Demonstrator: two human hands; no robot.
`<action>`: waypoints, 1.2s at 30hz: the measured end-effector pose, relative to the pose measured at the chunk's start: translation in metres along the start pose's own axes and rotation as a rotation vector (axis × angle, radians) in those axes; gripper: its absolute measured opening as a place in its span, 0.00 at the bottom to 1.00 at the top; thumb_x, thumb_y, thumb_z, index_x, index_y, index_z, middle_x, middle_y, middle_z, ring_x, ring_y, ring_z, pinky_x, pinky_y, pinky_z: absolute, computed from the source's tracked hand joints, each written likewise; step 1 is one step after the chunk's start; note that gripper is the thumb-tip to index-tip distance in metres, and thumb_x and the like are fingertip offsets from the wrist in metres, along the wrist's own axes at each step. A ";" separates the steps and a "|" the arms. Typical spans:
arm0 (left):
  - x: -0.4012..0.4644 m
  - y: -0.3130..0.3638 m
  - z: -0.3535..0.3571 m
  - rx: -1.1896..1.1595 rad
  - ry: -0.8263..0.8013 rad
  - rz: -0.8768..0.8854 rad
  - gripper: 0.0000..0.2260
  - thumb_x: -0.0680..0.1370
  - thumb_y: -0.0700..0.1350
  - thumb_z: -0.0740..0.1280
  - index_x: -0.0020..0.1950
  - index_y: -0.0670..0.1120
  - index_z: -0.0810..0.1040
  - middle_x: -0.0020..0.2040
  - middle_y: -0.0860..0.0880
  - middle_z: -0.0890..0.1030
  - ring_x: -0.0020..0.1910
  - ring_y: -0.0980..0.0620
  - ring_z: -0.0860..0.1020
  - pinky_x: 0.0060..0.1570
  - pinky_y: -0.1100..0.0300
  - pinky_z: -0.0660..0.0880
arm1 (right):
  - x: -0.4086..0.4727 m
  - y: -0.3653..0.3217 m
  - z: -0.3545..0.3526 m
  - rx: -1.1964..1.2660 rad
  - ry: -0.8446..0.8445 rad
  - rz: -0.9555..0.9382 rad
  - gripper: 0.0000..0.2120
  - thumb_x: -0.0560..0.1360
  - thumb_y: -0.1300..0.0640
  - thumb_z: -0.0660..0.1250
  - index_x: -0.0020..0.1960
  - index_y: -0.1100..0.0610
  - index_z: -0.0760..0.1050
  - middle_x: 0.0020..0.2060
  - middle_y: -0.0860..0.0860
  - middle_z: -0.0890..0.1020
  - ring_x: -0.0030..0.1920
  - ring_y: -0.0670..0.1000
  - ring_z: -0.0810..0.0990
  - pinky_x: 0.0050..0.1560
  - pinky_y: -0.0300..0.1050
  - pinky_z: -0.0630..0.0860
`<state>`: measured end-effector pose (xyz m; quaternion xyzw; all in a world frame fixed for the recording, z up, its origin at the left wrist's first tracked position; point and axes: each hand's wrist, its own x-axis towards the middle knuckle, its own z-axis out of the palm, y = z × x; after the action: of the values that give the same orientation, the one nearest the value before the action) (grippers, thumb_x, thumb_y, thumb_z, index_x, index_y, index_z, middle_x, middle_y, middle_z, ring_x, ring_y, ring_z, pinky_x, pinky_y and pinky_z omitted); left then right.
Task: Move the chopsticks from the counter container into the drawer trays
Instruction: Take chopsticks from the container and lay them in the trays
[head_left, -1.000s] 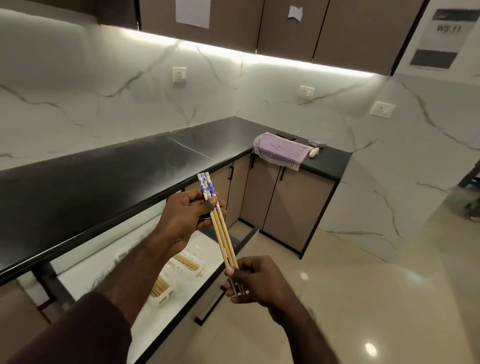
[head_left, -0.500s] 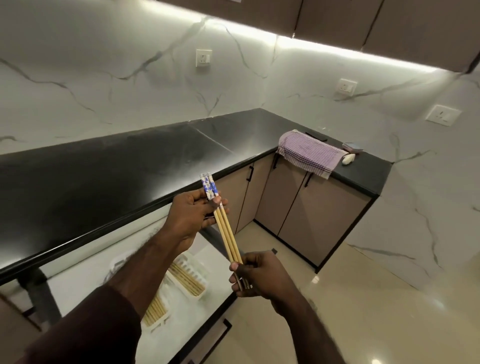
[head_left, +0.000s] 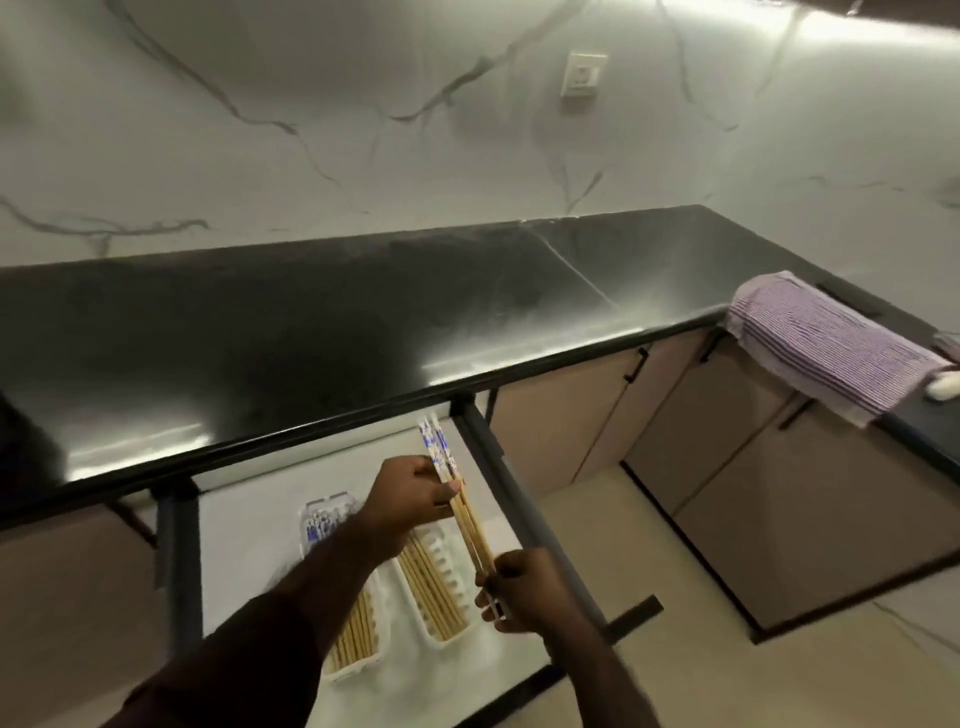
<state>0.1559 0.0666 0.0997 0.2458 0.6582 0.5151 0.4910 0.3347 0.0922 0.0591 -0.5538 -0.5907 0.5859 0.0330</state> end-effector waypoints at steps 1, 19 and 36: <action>0.009 -0.005 0.001 0.009 0.026 -0.025 0.05 0.75 0.32 0.68 0.50 0.35 0.80 0.47 0.36 0.83 0.44 0.43 0.84 0.37 0.61 0.81 | 0.013 0.004 -0.003 -0.027 -0.022 0.019 0.07 0.78 0.57 0.66 0.46 0.59 0.81 0.36 0.53 0.85 0.35 0.47 0.82 0.38 0.41 0.80; 0.102 -0.115 0.002 -0.072 0.209 -0.435 0.06 0.74 0.30 0.67 0.50 0.37 0.79 0.44 0.40 0.81 0.43 0.45 0.81 0.35 0.56 0.78 | 0.110 0.033 0.029 -0.459 -0.070 0.176 0.11 0.76 0.53 0.69 0.54 0.59 0.78 0.44 0.52 0.85 0.35 0.48 0.86 0.36 0.43 0.84; 0.131 -0.154 -0.002 -0.003 0.195 -0.486 0.11 0.73 0.35 0.68 0.54 0.45 0.78 0.51 0.40 0.81 0.51 0.42 0.80 0.48 0.48 0.80 | 0.130 0.028 0.071 -0.735 0.064 0.063 0.19 0.77 0.44 0.66 0.63 0.53 0.75 0.56 0.48 0.81 0.54 0.49 0.83 0.57 0.44 0.78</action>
<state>0.1296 0.1208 -0.0934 0.0289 0.7414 0.4043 0.5348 0.2536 0.1274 -0.0624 -0.5647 -0.7429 0.3177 -0.1680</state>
